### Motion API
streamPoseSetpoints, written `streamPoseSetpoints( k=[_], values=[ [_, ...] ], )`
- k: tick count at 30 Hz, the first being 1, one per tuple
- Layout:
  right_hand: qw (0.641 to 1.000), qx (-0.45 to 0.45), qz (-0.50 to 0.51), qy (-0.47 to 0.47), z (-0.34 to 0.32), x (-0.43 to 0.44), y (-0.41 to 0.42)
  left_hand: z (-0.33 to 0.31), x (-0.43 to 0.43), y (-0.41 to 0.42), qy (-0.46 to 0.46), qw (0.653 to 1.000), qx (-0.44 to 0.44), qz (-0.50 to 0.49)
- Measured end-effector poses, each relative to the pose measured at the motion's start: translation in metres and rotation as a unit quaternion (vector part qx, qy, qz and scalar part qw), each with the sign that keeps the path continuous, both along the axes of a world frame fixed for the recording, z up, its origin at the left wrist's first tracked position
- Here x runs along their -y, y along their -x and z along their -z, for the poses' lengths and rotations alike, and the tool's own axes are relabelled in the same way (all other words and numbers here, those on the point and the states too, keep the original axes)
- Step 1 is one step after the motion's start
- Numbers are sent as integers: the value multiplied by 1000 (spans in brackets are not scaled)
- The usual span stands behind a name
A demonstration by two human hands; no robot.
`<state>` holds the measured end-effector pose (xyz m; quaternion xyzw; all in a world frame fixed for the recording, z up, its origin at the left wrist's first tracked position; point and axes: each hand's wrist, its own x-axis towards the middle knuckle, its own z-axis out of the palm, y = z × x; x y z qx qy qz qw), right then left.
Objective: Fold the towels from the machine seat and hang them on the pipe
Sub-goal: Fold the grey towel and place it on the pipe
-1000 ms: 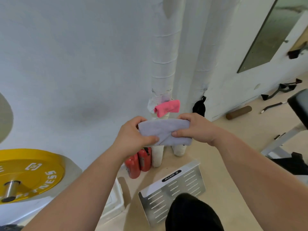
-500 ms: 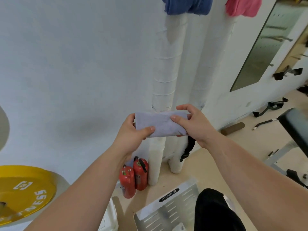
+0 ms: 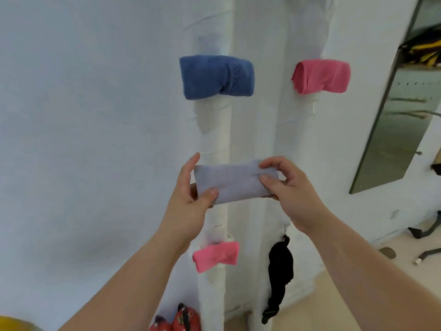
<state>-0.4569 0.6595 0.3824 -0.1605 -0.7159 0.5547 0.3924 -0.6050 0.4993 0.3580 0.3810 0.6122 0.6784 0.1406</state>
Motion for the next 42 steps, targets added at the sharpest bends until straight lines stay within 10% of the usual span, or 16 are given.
streamPoseSetpoints(
  k=[15, 42],
  values=[
    [980, -74, -115, -141, -159, -312, -87, -161, -283, -110, -66, 970, -179, -150],
    [905, -327, -82, -261, -477, -391, 1, -482, -361, -72, -172, 861, -401, -261]
  ],
)
